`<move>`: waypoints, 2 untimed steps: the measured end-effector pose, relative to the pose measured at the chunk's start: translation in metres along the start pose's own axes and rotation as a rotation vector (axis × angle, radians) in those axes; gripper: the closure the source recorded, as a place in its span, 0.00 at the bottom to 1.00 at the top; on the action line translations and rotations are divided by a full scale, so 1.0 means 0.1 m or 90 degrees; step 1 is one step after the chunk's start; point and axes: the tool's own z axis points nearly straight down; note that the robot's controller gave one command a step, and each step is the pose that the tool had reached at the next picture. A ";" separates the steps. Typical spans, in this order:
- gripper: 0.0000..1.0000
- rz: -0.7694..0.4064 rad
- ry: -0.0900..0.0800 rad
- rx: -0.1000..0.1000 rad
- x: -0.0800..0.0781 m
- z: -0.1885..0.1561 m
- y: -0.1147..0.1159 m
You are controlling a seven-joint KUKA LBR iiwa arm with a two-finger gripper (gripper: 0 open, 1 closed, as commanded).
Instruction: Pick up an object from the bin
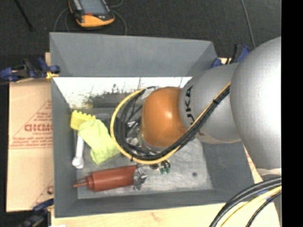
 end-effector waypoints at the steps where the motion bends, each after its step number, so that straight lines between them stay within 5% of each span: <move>1: 0.00 -0.053 -0.010 -0.002 0.16 0.32 0.18; 2: 1.00 -0.277 0.001 -0.002 -0.16 0.29 0.17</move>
Offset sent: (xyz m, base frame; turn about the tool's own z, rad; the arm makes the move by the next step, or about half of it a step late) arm 0.0097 0.0208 -0.0310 -0.4380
